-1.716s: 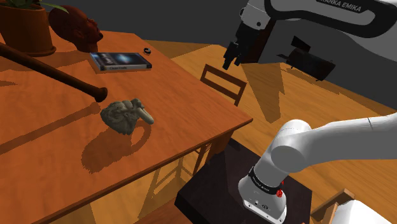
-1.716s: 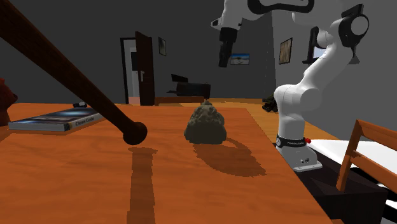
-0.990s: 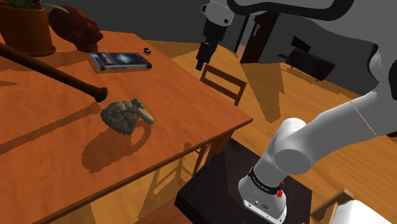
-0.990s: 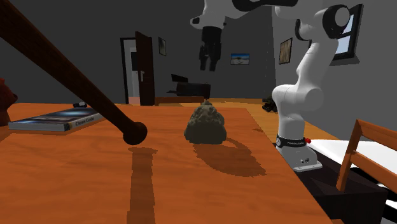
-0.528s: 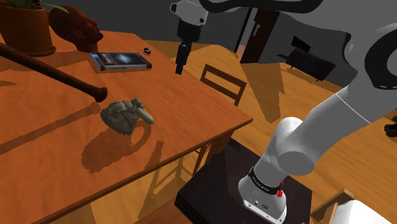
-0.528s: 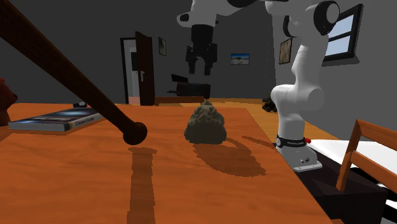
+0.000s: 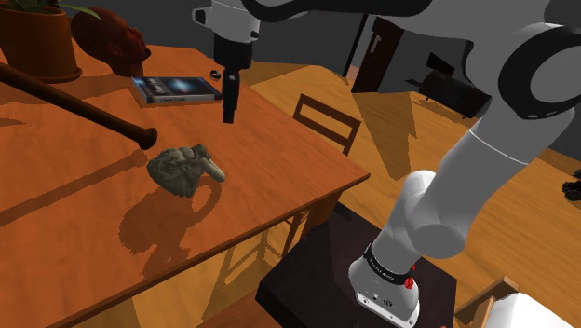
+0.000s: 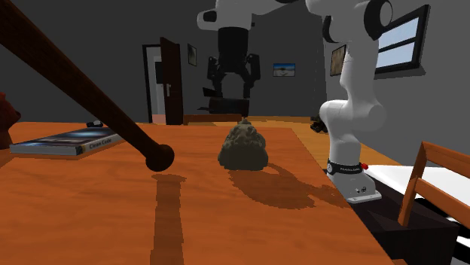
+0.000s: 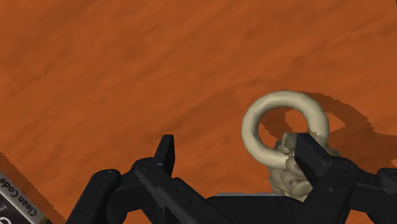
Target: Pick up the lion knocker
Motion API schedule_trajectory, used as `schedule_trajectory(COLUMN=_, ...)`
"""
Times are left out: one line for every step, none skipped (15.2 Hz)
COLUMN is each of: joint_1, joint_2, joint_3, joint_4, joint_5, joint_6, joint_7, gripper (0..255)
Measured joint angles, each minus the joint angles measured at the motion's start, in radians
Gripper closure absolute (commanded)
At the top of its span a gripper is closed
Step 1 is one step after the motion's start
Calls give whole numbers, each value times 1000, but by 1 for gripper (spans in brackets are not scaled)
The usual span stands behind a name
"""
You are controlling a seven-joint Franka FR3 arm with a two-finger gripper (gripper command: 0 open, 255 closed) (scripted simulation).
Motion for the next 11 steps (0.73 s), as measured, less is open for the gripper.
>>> schedule_trajectory(joint_1=11, joint_2=17, joint_3=10, joint_4=10, joint_5=0, joint_6=0, joint_7=-17, gripper=0)
schedule_trajectory(joint_1=21, joint_2=35, joint_3=20, joint_4=24, joint_5=1, joint_6=-2, joint_7=-34, gripper=0)
schedule_trajectory(joint_1=32, joint_2=65, joint_3=30, joint_4=55, joint_5=-2, joint_6=-9, joint_7=-50, gripper=0)
schedule_trajectory(joint_1=42, joint_2=72, joint_3=40, joint_4=55, joint_5=-1, joint_6=-8, joint_7=-68, gripper=0)
schedule_trajectory(joint_1=54, joint_2=90, joint_3=52, joint_4=63, joint_5=-1, joint_6=-6, joint_7=-82, gripper=0)
schedule_trajectory(joint_1=69, joint_2=116, joint_3=67, joint_4=86, joint_5=-4, joint_6=-10, joint_7=-90, gripper=0)
schedule_trajectory(joint_1=79, joint_2=141, joint_3=78, joint_4=109, joint_5=-7, joint_6=-15, joint_7=-106, gripper=0)
schedule_trajectory(joint_1=90, joint_2=156, joint_3=89, joint_4=123, joint_5=-8, joint_6=-21, joint_7=-122, gripper=0)
schedule_trajectory(joint_1=99, joint_2=174, joint_3=97, joint_4=138, joint_5=-10, joint_6=-24, joint_7=-136, gripper=0)
schedule_trajectory(joint_1=104, joint_2=177, joint_3=103, joint_4=132, joint_5=-10, joint_6=-18, joint_7=-141, gripper=0)
schedule_trajectory(joint_1=106, joint_2=179, joint_3=105, joint_4=126, joint_5=-10, joint_6=-10, joint_7=-145, gripper=0)
